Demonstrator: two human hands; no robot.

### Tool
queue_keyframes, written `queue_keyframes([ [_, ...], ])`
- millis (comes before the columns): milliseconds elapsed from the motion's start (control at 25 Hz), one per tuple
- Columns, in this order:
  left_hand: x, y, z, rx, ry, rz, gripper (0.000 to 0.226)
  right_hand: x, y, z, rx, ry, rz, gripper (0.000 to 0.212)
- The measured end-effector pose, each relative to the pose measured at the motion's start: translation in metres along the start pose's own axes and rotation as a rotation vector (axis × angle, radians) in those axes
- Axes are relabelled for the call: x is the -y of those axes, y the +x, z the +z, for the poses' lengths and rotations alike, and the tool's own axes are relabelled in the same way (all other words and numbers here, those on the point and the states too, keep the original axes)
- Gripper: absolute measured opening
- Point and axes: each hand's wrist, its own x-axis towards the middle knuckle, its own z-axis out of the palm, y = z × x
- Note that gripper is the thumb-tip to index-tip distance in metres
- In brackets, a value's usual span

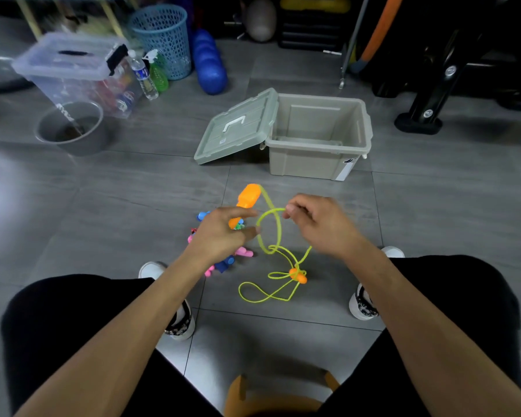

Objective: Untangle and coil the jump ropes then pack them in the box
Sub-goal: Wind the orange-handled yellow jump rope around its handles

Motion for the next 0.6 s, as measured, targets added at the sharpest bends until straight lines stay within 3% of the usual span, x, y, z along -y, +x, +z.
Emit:
queue_keyframes([
  [160, -0.004, -0.001, 0.008, -0.062, 0.072, 0.34, 0.013, 0.001, 0.0, 0.007, 0.122, 0.012, -0.048, 0.019],
  [320, -0.002, 0.005, 0.013, -0.109, 0.202, 0.365, 0.008, -0.006, 0.0, 0.011, 0.132, 0.183, 0.044, 0.015],
  [400, -0.004, 0.006, 0.013, -0.185, 0.155, 0.354, 0.008, -0.016, 0.001, 0.017, 0.24, 0.317, 0.144, 0.017],
  [520, -0.008, 0.007, 0.006, -0.267, -0.03, 0.245, 0.01, -0.042, -0.002, 0.025, 0.507, 0.12, 0.214, 0.022],
  [600, -0.006, 0.009, -0.002, -0.309, -0.111, 0.165, 0.01, -0.054, -0.003, 0.029, 0.582, -0.094, 0.233, 0.021],
])
